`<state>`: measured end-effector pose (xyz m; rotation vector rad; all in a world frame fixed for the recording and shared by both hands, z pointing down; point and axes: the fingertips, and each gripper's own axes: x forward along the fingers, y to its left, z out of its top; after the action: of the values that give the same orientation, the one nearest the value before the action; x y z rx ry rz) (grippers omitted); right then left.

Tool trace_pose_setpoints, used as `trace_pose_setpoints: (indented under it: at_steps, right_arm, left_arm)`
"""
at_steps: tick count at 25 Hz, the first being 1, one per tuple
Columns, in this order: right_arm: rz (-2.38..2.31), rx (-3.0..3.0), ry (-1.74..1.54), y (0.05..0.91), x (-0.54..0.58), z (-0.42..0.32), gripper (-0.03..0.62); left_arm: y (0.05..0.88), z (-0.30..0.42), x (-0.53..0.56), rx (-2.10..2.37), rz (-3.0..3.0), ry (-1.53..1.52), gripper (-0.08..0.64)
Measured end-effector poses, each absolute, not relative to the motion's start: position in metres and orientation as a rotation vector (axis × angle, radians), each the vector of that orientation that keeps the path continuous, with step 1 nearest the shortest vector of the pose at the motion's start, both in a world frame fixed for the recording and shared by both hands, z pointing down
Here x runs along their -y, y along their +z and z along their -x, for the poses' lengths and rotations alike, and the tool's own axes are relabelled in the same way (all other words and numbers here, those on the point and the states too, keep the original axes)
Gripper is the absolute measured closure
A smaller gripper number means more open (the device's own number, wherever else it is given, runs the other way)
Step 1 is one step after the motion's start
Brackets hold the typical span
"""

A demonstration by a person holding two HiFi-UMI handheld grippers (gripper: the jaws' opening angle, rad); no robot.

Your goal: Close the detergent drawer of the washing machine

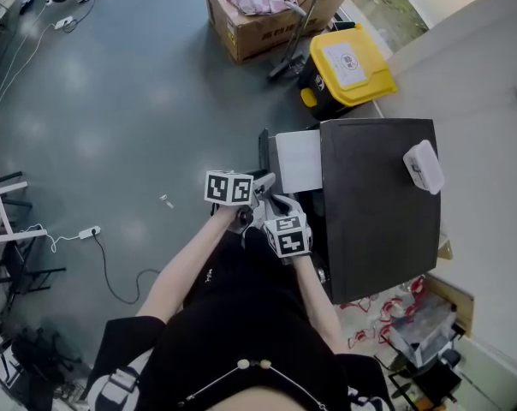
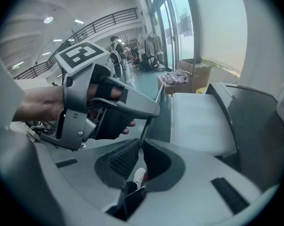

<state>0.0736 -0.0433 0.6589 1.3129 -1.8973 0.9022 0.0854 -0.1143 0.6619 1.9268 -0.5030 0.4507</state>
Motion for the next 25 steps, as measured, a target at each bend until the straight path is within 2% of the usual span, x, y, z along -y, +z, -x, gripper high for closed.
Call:
trace_pose_setpoints:
  at_steps: [25]
  right_arm:
    - [-1.551,1.749,0.967,0.657,0.041,-0.149,0.558]
  left_arm:
    - [0.659,-0.157,0.111,0.334,-1.939,0.498,0.423]
